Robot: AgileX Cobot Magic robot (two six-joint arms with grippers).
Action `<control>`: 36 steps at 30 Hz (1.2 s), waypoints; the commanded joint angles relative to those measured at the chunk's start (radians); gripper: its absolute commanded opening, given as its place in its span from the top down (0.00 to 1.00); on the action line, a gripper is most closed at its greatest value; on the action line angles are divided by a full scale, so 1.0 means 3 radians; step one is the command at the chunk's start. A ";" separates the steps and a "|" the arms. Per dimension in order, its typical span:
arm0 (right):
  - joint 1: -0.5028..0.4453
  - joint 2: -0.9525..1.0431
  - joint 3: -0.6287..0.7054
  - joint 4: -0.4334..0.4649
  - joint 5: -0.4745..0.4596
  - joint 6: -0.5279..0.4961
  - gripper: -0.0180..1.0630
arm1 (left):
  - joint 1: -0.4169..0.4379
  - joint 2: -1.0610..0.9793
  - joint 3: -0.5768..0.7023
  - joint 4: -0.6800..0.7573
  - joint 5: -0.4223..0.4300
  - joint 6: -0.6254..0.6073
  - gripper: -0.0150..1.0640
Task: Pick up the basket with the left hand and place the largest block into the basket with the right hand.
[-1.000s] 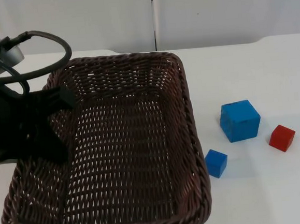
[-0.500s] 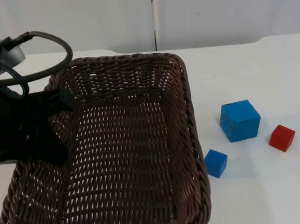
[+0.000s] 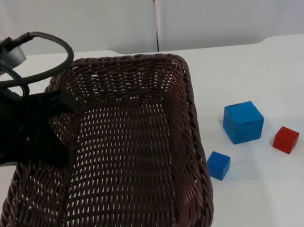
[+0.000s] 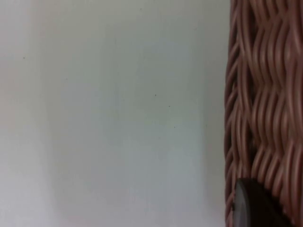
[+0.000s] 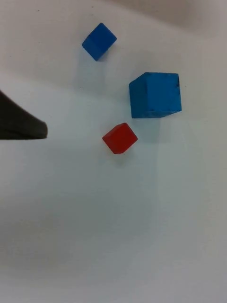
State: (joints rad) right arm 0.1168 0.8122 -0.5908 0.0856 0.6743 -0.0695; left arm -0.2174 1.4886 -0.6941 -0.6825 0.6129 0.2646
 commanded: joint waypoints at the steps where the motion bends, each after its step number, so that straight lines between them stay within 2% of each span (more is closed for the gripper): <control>1: -0.0013 0.0282 -0.0206 0.0032 -0.0043 -0.0019 0.01 | -0.0010 -0.0039 0.0006 -0.0116 -0.0001 0.0033 0.99; 9: 0.0002 0.0958 -0.0631 0.0467 0.0033 -0.0443 0.01 | -0.0010 -0.0039 0.0006 -0.0116 -0.0008 0.0048 0.99; 13: 0.0133 0.1211 -0.0758 0.0506 0.0065 -0.0443 0.01 | -0.0010 -0.0039 0.0006 -0.0116 -0.0008 0.0060 0.99; 19: 0.0709 0.1767 -0.0943 0.0492 -0.0147 -0.0443 0.01 | -0.0010 -0.0039 0.0006 -0.0124 -0.0008 0.0060 0.99; 22: 0.0981 0.2045 -0.1048 0.0374 -0.0268 -0.0211 0.01 | -0.0010 -0.0039 0.0006 -0.0124 -0.0008 0.0060 0.99; 23: 0.0981 0.2045 -0.1048 0.0374 -0.0268 -0.0211 0.01 | -0.0010 -0.0039 0.0006 -0.0124 -0.0008 0.0060 0.99; 27: 0.1197 0.2378 -0.1257 0.0009 -0.0306 0.0296 0.01 | -0.0010 -0.0039 0.0006 -0.0124 -0.0008 0.0060 0.99; 28: 0.1197 0.2378 -0.1257 0.0009 -0.0306 0.0296 0.01 | -0.0010 -0.0039 0.0006 -0.0124 -0.0008 0.0060 0.99; 32: 0.1275 0.2716 -0.1530 -0.0285 -0.0396 0.0771 0.01 | -0.0010 -0.0039 0.0006 -0.0117 -0.0023 0.0060 0.99; 36: 0.1275 0.2964 -0.1733 -0.0364 -0.0402 0.0900 0.01 | -0.0010 -0.0039 0.0006 -0.0117 -0.0023 0.0060 0.99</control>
State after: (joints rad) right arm 0.4937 1.6635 -1.0758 0.0000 0.5668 0.1726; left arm -0.2174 1.4886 -0.6941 -0.6863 0.6110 0.2799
